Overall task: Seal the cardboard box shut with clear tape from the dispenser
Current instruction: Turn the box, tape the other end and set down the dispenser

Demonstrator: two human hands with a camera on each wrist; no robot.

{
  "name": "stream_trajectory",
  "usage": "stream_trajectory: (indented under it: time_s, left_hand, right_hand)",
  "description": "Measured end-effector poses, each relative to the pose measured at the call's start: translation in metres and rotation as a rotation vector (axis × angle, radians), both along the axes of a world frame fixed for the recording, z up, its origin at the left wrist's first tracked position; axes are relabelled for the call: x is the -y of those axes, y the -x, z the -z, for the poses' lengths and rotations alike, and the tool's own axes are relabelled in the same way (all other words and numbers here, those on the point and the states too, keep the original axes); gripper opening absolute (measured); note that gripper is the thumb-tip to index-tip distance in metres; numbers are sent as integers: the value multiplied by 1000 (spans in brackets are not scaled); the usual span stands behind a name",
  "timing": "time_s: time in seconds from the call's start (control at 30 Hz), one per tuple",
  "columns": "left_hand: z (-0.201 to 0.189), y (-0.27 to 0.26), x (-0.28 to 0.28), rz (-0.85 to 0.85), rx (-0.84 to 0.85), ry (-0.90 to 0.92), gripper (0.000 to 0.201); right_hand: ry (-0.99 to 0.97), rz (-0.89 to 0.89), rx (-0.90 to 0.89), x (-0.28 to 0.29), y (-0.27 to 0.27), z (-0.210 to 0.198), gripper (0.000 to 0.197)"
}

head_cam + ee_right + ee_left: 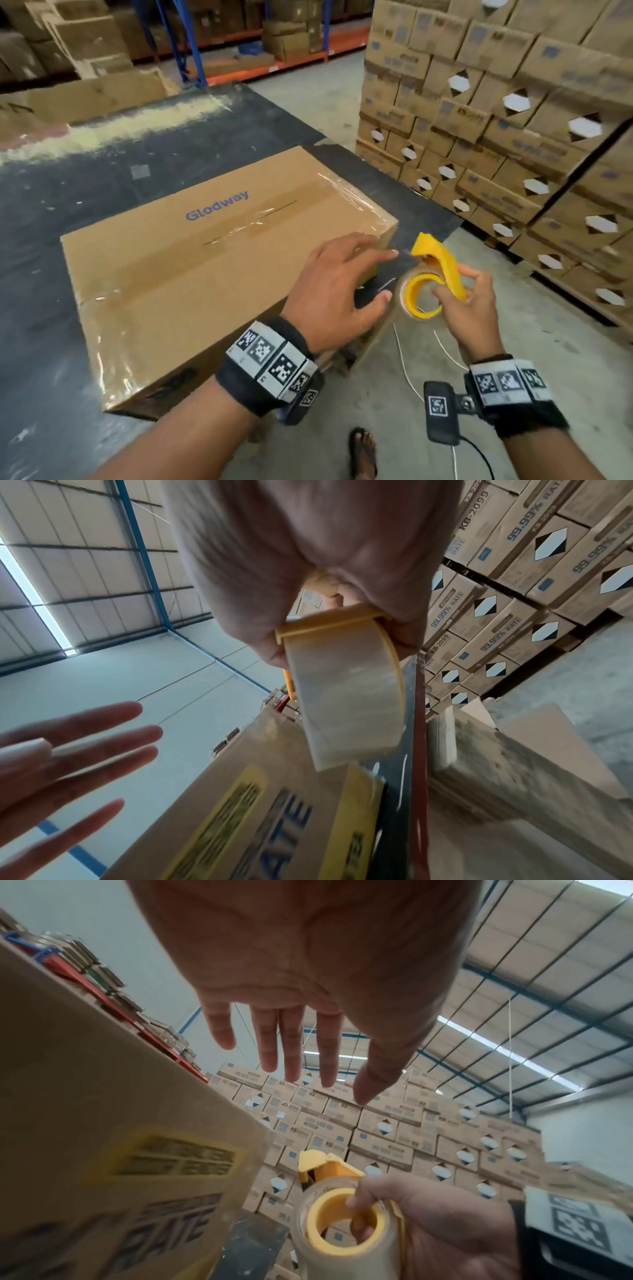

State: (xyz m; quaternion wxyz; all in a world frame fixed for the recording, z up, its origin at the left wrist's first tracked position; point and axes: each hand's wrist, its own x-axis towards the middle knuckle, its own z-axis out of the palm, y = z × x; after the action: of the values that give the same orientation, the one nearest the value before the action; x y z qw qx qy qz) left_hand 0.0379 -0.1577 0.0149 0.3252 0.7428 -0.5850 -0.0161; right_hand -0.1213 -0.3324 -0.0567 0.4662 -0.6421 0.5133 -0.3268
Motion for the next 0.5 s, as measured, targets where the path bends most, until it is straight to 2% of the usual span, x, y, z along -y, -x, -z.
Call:
stream_trajectory:
  time_s: [0.07, 0.2, 0.3, 0.37, 0.5]
  left_hand:
    - [1, 3, 41, -39, 40, -50, 62]
    - [14, -2, 98, -217, 173, -264, 69]
    - [22, -5, 105, -293, 285, -366, 70]
    - [24, -4, 106, -309, 302, -399, 73]
    - [27, -2, 108, -352, 312, -423, 79]
  right_hand:
    - [2, -15, -23, 44, -12, 8, 47]
    - [-14, -96, -66, 118, -50, 27, 43]
    - [-19, -178, -124, 153, -78, 43, 45]
    - [-10, -257, -191, 168, -91, 51, 46]
    - [68, -410, -267, 181, -111, 58, 30]
